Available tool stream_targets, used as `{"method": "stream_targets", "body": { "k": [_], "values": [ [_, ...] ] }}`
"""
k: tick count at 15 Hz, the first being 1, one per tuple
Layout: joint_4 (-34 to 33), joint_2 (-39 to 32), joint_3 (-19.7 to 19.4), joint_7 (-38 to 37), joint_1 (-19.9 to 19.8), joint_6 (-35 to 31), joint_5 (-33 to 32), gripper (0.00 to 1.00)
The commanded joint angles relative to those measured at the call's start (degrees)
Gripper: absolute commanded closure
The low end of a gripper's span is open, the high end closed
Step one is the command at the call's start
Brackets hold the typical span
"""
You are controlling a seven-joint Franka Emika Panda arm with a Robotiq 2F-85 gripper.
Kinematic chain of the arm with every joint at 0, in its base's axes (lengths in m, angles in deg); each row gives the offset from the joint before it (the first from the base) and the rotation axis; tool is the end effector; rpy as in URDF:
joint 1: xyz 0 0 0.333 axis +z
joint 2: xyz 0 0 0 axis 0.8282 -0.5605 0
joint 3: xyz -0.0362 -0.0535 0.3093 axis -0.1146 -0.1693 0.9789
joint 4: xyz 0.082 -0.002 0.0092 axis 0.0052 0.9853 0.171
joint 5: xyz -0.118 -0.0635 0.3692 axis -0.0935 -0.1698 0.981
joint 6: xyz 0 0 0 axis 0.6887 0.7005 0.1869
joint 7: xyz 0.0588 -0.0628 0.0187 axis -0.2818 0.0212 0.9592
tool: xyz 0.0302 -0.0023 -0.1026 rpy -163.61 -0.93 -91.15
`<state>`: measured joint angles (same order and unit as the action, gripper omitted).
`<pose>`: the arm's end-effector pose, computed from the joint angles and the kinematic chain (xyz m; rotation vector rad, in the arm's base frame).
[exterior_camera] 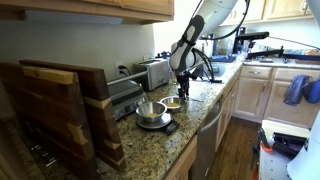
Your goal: Pick up the spoon from the countertop, scoop some powder from the bowl and put the scooped powder in the other bowl
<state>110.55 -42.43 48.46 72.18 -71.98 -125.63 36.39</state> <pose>0.5640 -0.2524 0.2031 3.0023 0.2400 -0.1257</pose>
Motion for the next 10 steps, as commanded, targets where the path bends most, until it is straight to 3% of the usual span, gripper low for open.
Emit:
{"method": "stream_targets", "body": {
  "k": [1,7,10],
  "values": [
    [-0.9,-0.9,1.5,1.1,-2.0,-1.5,0.6,0.55],
    [-1.4,-0.8,2.7,2.4,-3.4,-1.2,1.9,0.94],
    [-1.2,-0.3,3.8,4.3,-4.5,-1.2,3.5,0.97]
  ]
}}
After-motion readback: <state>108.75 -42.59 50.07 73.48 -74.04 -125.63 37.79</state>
